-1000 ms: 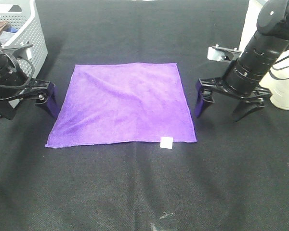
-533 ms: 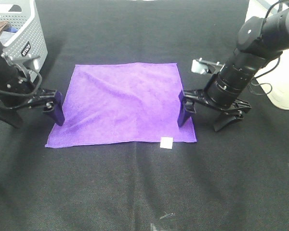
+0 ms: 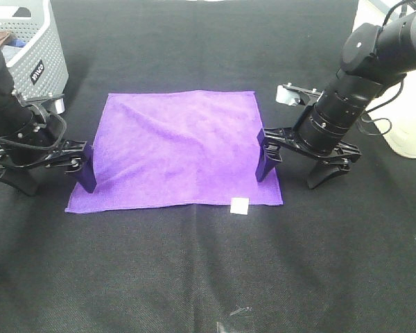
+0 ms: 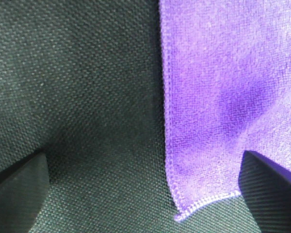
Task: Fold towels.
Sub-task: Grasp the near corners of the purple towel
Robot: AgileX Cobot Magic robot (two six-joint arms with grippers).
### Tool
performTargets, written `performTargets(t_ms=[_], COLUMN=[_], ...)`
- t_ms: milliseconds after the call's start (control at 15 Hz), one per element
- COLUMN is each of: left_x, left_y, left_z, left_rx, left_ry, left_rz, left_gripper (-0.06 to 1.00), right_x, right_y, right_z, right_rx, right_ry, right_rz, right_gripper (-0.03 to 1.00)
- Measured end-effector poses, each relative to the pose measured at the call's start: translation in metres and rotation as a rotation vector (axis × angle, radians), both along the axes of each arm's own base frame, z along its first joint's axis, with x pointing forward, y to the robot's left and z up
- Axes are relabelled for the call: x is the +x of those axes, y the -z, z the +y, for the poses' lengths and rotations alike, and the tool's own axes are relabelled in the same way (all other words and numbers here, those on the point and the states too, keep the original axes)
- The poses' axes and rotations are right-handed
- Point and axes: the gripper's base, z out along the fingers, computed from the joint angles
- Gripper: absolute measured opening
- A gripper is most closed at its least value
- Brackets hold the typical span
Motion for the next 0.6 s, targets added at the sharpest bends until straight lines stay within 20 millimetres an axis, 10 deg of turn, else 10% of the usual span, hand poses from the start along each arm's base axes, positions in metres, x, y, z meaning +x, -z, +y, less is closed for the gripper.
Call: performTargets(t_ms=[600], left_x=[-0.003], left_y=[0.0], left_z=[-0.029], left_rx=[-0.062], left_ry=[0.012], left_rz=[0.003], left_gripper=[0.97], right_x=[0.0], right_y=[0.0], right_z=[0.005], right_rx=[0.018], right_ry=[0.01], right_rz=[-0.001], right_gripper=[0.92])
